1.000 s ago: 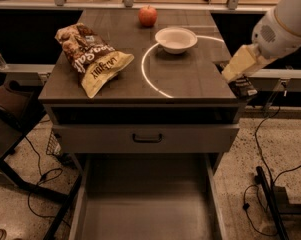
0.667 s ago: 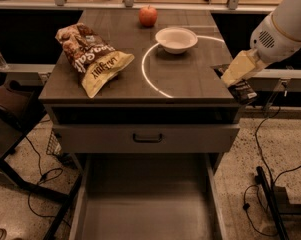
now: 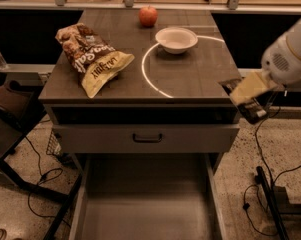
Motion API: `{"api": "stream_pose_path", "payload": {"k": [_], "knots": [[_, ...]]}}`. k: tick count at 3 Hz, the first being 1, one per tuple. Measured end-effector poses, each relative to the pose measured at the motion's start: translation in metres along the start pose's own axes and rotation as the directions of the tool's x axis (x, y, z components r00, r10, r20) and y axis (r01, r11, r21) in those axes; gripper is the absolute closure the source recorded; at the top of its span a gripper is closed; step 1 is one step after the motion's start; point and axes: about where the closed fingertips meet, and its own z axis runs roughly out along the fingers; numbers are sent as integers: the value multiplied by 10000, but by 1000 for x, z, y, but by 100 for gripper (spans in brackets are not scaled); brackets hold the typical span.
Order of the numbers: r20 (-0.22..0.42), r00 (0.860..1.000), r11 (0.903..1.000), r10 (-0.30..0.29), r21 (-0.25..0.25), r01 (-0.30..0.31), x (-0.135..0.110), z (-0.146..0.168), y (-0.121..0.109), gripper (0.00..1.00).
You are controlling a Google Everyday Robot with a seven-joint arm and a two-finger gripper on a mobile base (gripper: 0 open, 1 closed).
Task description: Place rxbar chocolate into middle drawer
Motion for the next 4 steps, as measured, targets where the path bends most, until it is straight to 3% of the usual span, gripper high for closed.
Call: {"api": "stream_pose_path", "payload": {"k": [1,2,3,4], "knots": [[2,9993,9993,-383,-6,383,64,15,0,100],[-191,9915,9917,-1284,-32,1284,127,53,1,100],[-3,9780,9768,-2088,-479,2085,158,94,13,100],[83,9666,9651,-2561,-545,2562,161,101,16,100]]}}
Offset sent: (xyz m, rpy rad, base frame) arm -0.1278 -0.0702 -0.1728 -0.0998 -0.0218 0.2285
